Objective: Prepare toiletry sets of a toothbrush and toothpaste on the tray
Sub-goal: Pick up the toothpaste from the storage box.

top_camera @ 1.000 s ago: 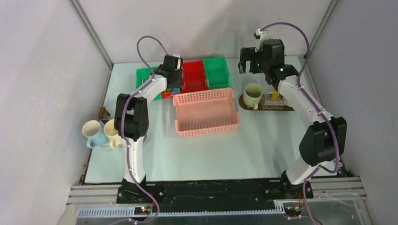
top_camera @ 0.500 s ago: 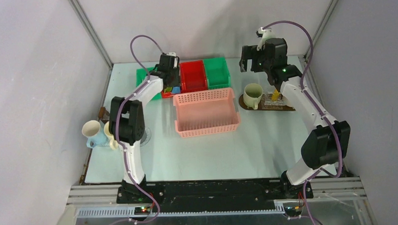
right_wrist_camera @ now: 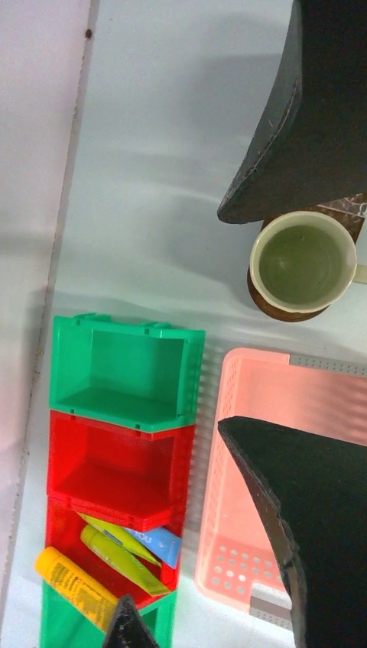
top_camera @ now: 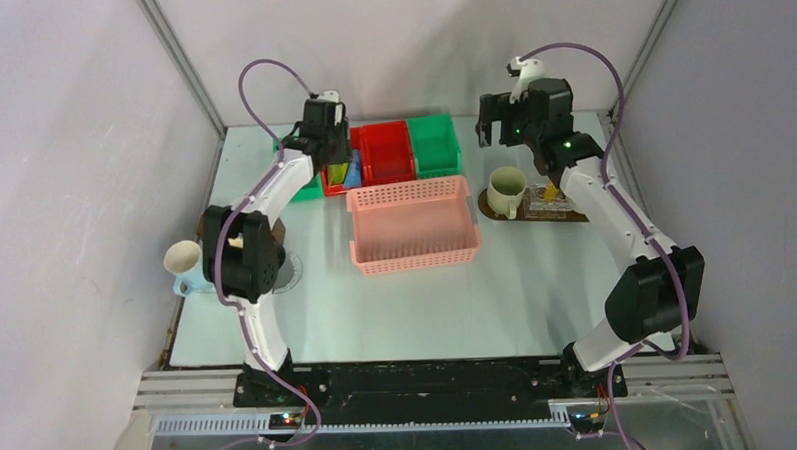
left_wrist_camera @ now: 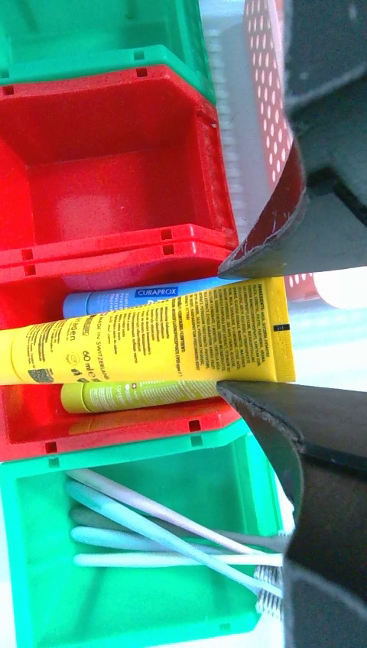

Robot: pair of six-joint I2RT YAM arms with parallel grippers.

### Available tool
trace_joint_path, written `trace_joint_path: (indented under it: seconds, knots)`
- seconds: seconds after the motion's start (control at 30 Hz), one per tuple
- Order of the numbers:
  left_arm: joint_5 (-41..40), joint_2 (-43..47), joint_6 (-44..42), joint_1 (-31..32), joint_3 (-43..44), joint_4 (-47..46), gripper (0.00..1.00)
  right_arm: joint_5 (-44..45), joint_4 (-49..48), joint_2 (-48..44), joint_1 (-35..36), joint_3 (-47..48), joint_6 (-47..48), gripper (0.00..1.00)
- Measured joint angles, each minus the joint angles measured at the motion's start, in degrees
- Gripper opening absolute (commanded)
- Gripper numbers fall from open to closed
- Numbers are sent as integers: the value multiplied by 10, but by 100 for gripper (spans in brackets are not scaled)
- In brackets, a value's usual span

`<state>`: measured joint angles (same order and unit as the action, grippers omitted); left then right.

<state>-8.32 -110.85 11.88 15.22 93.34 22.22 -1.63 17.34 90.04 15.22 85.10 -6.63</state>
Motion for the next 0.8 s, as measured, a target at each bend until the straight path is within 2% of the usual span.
trace_joint_path:
  seconds: [0.27, 0.43, 0.57, 0.8]
  knots:
    - [13, 39, -15, -3, -18, 16, 0, -8, -32, -9, 43, -25, 59, 99]
    - [36, 83, -26, -4, -33, 27, 0, -41, -88, -36, 71, -76, 129, 99]
    - [60, 124, -34, -5, -46, 39, 0, -90, -152, -56, 90, -119, 196, 95]
    - [112, 179, -34, -5, -76, 56, 0, -225, -236, -57, 96, -133, 272, 87]
